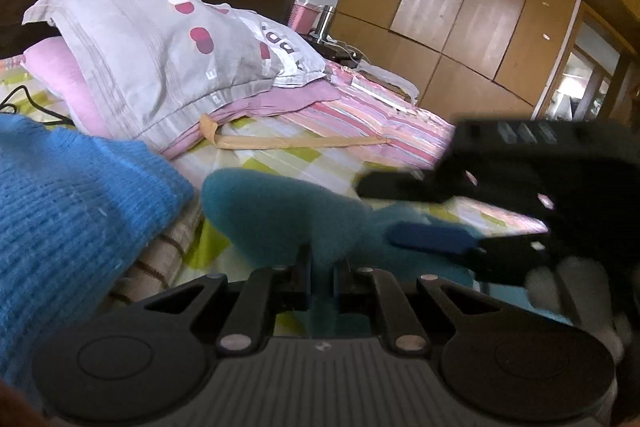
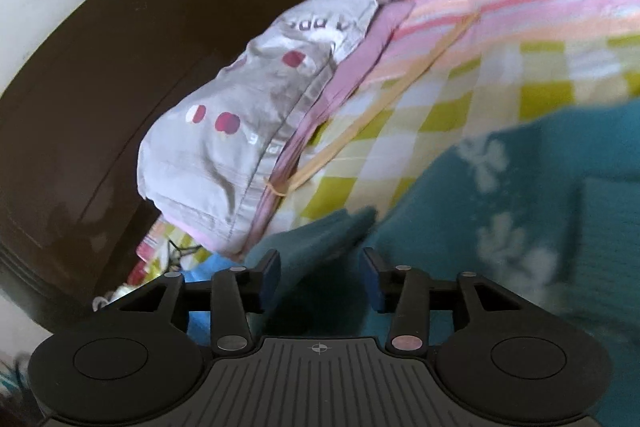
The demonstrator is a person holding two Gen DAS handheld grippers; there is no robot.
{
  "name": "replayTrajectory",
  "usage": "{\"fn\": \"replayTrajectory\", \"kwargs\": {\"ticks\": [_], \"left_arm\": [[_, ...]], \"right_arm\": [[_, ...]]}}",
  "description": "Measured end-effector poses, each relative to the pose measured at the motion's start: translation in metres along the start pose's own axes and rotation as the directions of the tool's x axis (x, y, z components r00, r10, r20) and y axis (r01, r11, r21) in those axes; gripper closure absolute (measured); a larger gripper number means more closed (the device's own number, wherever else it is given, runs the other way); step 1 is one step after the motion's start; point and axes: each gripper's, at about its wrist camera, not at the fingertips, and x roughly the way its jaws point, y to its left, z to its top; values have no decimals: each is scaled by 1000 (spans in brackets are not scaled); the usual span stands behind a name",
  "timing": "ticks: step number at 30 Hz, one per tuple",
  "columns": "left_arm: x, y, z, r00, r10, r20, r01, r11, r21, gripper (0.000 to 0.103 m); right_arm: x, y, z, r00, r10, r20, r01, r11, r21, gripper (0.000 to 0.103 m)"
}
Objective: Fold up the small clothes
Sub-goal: 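Grasp the teal sleeve cuff with the left tool and lift it, then grasp the lifted sleeve with the right tool while the left tool releases it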
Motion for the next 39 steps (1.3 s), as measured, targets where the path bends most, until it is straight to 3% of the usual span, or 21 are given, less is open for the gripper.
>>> {"fn": "replayTrajectory", "kwargs": {"ticks": [4, 8, 12, 13, 18, 24, 28, 32, 39], "left_arm": [[-1, -2, -1, 1000, -5, -6, 5, 1000, 14, 88], [-1, -4, -3, 1000, 2, -6, -2, 1000, 28, 88], [-1, -9, -5, 1000, 3, -7, -3, 999, 49, 88], [-2, -10, -5, 1000, 2, -6, -1, 998, 55, 87], [-7, -22, -9, 1000, -17, 14, 15, 995, 103, 86], [-18, -38, -9, 997, -67, 49, 60, 989, 137, 69], [-24, -52, -7, 993, -101, 64, 89, 982, 165, 60], [-29, -68, -7, 989, -138, 59, 125, 975, 185, 57], [-29, -108, -16, 983, -184, 24, 172, 953, 250, 56]], "right_arm": [[17, 0, 8, 999, 16, -40, -13, 997, 70, 53], [30, 6, 10, 996, 17, -83, -12, 998, 62, 56], [34, 7, 10, 995, -26, -93, 31, 999, 45, 86], [33, 4, 11, 995, -30, -91, 35, 998, 51, 89], [8, -3, 16, 1000, -27, -8, 28, 999, 47, 94], [-48, -10, 32, 990, -17, 138, 11, 999, 42, 95], [-95, -24, 43, 975, -22, 220, 8, 998, 66, 95], [-143, -44, 46, 952, -58, 301, 28, 994, 103, 95], [-228, -90, 42, 883, -158, 442, 78, 978, 193, 95]]}}
